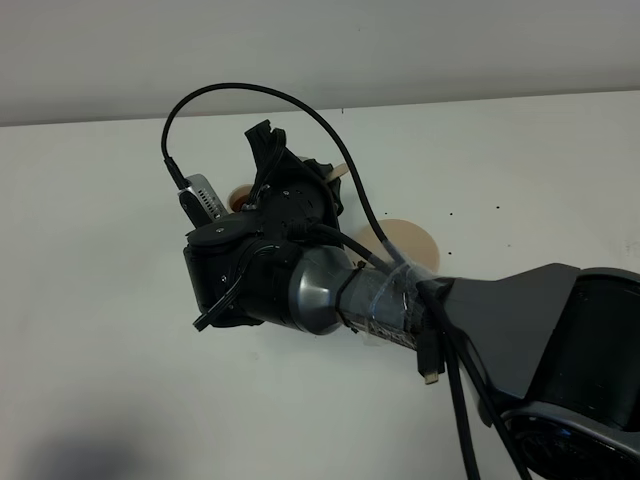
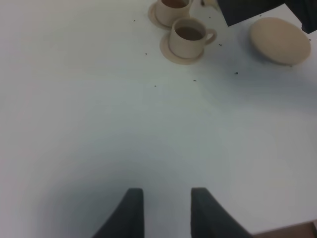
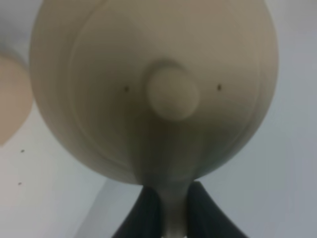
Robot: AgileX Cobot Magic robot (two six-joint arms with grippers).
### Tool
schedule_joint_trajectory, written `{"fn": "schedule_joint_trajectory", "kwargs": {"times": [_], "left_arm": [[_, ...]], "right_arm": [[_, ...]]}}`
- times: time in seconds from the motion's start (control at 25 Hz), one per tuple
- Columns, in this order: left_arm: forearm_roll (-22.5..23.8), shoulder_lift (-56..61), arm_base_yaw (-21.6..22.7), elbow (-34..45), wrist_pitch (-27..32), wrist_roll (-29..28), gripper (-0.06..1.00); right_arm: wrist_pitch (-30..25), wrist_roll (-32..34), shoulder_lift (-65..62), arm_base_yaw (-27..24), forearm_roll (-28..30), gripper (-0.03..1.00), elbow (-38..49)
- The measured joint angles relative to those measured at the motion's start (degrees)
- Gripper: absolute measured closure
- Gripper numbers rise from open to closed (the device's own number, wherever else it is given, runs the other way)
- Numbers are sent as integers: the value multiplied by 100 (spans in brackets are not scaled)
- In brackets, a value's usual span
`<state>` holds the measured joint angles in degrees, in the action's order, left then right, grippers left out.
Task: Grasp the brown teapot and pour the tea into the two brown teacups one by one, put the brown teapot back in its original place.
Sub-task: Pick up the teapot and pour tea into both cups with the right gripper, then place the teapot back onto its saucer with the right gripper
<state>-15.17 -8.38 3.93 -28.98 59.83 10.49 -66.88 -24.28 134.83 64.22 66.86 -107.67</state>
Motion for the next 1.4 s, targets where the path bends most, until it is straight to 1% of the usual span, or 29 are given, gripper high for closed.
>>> {"fn": "schedule_joint_trajectory", "kwargs": {"times": [0.08,0.2,0.36,0.48,0.64,0.76,0.92,1.04,1.12,1.24,1.4], "left_arm": [[0,0,0,0,0,0,69],[0,0,0,0,0,0,69],[0,0,0,0,0,-6,69],[0,0,0,0,0,-6,69],[0,0,0,0,0,-6,69],[0,0,0,0,0,-6,69],[0,0,0,0,0,-6,69],[0,0,0,0,0,-6,69],[0,0,0,0,0,-6,69],[0,0,0,0,0,-6,69],[0,0,0,0,0,-6,69]], "right_arm": [[-11,0,0,0,-33,86,0],[-14,-83,-26,-39,-311,86,0],[97,-414,-307,-196,-1011,86,0],[148,-711,-596,-437,-1561,86,0],[119,-1117,-969,-808,-2470,86,-28],[-5,-1432,-1194,-1159,-3345,86,-65],[-232,-1863,-1304,-1616,-4627,86,-83],[-304,-2177,-1304,-1891,-5621,86,-83],[-306,-2386,-1304,-2004,-6069,86,-83],[-308,-2547,-1304,-2040,-6338,86,-83],[-308,-2592,-1304,-2040,-6415,86,-83]]}}
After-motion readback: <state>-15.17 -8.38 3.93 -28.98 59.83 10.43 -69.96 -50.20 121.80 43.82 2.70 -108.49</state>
